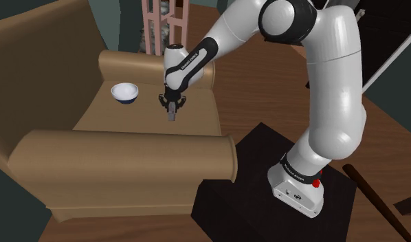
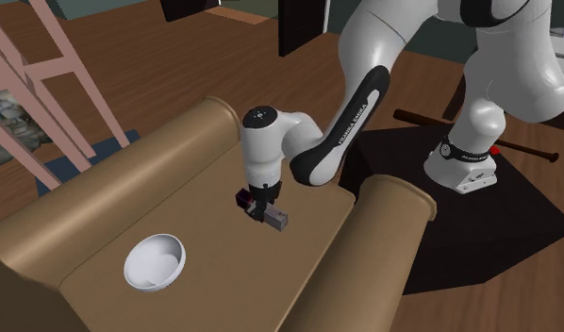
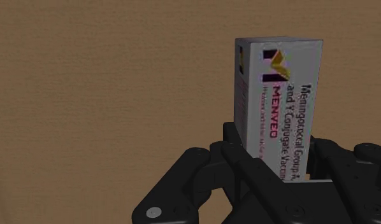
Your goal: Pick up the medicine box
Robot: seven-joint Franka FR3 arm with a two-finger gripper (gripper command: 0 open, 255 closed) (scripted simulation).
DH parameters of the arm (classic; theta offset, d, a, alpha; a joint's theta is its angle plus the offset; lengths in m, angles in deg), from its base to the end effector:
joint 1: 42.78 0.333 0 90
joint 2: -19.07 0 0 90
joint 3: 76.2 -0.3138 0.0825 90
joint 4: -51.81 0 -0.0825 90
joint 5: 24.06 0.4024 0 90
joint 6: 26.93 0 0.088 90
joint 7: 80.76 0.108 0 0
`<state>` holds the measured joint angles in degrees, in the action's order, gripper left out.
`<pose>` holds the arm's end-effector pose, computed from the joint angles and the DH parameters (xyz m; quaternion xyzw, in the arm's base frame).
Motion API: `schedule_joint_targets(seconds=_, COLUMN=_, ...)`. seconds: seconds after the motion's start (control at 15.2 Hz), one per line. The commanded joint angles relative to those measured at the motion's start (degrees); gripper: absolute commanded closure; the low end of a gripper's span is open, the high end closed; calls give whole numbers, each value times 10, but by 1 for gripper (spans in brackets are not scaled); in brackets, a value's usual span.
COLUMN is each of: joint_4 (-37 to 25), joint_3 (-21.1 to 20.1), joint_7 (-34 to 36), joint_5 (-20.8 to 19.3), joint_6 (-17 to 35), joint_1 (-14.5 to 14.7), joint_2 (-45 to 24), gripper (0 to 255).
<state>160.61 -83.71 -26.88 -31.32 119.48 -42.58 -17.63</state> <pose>0.6344 0.0857 0.1471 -0.9345 0.3558 -0.0087 0.0090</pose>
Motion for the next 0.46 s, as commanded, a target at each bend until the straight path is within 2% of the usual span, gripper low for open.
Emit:
schedule_joint_targets(seconds=0.0, joint_4=2, joint_3=-2, joint_7=-1, joint_5=2, joint_6=-9, joint_1=-1, joint_2=12, gripper=255)
schedule_joint_targets(seconds=0.4, joint_4=6, joint_3=-6, joint_7=-4, joint_5=6, joint_6=-30, joint_1=-4, joint_2=37, gripper=255)
